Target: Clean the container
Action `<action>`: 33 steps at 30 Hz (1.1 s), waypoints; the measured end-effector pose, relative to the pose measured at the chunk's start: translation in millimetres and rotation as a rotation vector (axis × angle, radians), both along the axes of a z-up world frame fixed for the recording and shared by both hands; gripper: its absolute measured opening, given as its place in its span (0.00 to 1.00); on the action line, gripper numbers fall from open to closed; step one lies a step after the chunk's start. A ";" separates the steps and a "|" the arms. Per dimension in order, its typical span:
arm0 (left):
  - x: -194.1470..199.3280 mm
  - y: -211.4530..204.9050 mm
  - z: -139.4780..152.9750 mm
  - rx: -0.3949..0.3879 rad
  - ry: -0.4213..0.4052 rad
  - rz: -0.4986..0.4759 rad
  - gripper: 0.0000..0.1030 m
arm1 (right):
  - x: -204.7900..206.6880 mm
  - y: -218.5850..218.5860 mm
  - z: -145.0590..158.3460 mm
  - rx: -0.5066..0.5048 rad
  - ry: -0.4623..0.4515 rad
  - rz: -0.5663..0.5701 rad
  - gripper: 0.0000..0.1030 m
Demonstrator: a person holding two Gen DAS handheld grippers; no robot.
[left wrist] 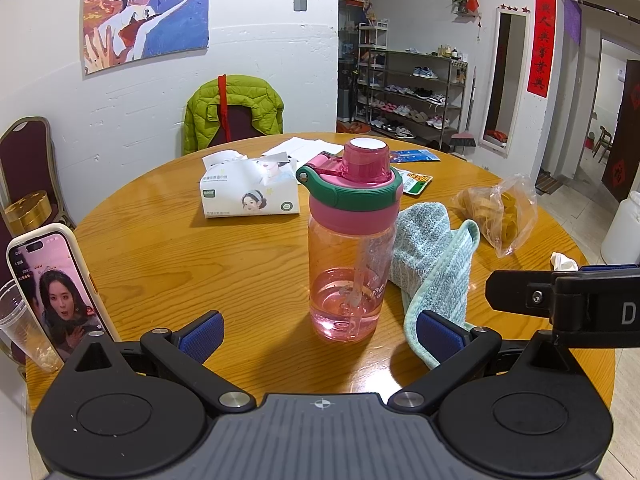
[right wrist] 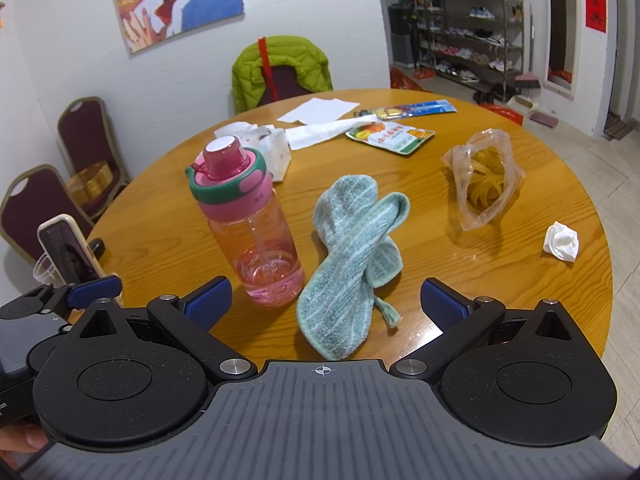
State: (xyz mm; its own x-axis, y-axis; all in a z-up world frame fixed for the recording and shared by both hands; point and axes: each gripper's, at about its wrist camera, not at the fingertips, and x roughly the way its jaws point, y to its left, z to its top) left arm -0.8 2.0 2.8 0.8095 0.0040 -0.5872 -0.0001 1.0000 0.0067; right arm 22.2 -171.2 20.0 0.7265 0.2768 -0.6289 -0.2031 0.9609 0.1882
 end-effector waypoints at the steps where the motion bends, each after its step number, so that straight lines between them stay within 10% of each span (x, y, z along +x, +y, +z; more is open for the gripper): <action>1: 0.2 0.3 0.3 0.000 0.000 0.000 0.99 | 0.0 0.0 0.0 0.000 0.000 0.000 1.00; 33: -0.3 3.4 -7.2 0.001 0.011 0.010 0.99 | 6.5 0.3 -13.0 0.012 0.030 0.000 1.00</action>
